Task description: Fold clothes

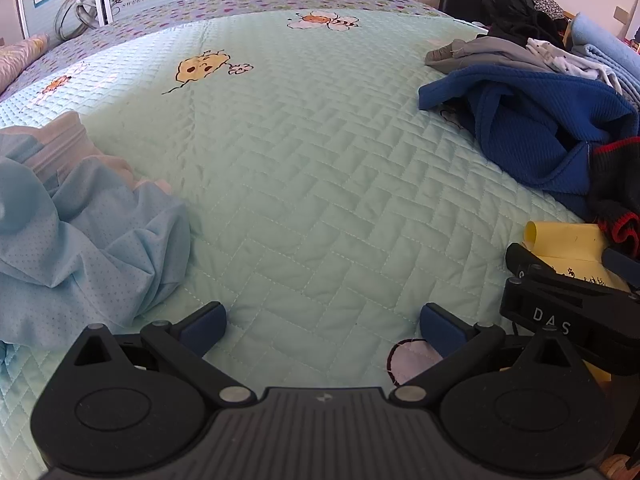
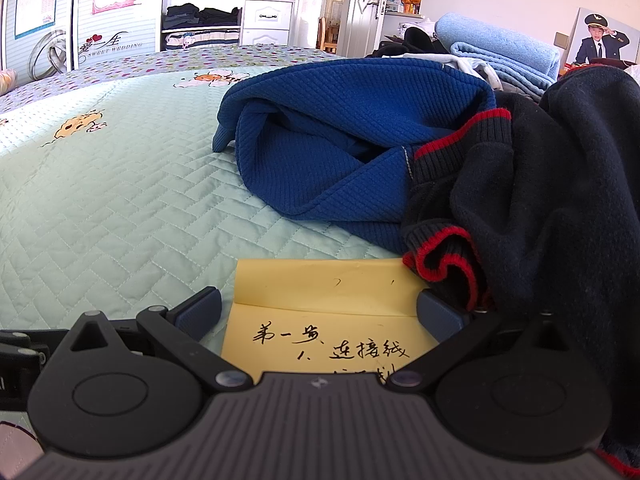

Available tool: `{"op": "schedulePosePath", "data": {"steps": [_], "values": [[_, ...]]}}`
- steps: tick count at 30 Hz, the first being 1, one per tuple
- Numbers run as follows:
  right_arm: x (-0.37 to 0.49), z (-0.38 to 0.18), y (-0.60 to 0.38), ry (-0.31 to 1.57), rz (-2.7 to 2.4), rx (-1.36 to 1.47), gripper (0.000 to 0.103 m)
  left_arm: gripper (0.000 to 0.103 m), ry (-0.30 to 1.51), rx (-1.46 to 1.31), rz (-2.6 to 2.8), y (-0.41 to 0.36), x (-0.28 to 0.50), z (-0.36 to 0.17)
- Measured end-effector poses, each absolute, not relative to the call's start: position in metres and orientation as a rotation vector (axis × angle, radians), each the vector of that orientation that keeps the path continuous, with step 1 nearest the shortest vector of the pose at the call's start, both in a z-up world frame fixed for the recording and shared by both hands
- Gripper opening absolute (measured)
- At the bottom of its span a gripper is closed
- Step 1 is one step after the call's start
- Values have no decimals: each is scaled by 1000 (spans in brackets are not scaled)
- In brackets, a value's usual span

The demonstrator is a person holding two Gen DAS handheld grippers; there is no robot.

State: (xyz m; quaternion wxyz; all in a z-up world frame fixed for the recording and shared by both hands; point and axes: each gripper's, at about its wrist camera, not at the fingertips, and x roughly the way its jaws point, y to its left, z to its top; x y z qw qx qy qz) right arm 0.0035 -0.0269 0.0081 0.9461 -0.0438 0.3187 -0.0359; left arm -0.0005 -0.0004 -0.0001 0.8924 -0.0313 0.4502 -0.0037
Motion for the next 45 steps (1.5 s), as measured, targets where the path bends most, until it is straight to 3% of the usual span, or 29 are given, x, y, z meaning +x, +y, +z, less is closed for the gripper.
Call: {"op": "schedulePosePath", "data": {"steps": [14, 21, 28, 34, 38, 44, 45], "values": [[5, 8, -27, 648, -74, -90, 103, 103, 896, -51, -15, -2, -1, -2], [5, 7, -26, 652, -74, -93, 103, 103, 792, -14, -32, -4, -22, -3], [5, 9, -25, 662, -76, -98, 103, 102, 805, 41, 27, 15, -51, 32], [-23, 42, -19, 616, 22, 53, 97, 103, 663, 20, 158, 104, -116, 88], [-70, 79, 36, 491, 310, 38, 102, 103, 646, -36, 380, 190, -147, 97], [-97, 109, 152, 354, 577, -283, 101, 103, 731, -75, 692, 293, -181, 65], [-94, 109, 170, 340, 585, -350, 96, 103, 749, -102, 709, 306, -189, 61]]}}
